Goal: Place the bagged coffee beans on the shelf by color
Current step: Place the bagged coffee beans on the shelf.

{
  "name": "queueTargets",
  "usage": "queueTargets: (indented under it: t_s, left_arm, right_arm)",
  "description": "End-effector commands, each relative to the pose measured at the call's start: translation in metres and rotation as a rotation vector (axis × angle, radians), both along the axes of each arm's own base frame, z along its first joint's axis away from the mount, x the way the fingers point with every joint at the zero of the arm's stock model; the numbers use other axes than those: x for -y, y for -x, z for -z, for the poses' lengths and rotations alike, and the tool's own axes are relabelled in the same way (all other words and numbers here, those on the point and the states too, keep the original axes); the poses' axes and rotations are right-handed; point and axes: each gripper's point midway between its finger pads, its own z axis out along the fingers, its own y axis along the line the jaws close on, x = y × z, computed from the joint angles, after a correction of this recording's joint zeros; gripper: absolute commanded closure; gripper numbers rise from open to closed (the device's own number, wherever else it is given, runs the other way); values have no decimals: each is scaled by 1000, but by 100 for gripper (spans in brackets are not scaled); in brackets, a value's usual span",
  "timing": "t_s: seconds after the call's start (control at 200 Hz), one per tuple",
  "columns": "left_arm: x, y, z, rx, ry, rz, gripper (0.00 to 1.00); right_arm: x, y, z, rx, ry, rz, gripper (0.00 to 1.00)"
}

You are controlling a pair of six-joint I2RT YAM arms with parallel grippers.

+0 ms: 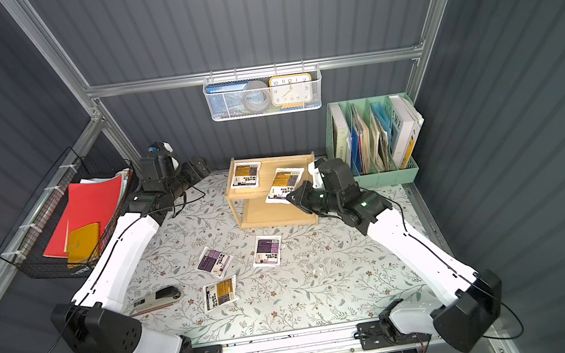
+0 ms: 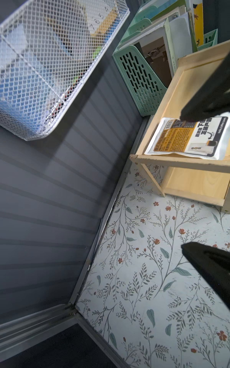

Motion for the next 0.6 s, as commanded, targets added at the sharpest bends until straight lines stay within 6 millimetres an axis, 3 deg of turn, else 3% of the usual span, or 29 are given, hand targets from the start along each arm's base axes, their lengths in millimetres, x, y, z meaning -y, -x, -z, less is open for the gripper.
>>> queueTargets:
  t_s: [0.0,0.26,0.595]
  left_arm:
    - [7,-12,-3,12,60,91,0]
    - [-1,-26,18,-20,85,92,0]
    - [1,-30,31,-38,103,104,0]
  right_arm:
    - [0,-18,-3,17,6,-29,100]
    - [-12,-57,8,-22,22,-58,100]
    - [-25,-85,32,-86,53,-90,99]
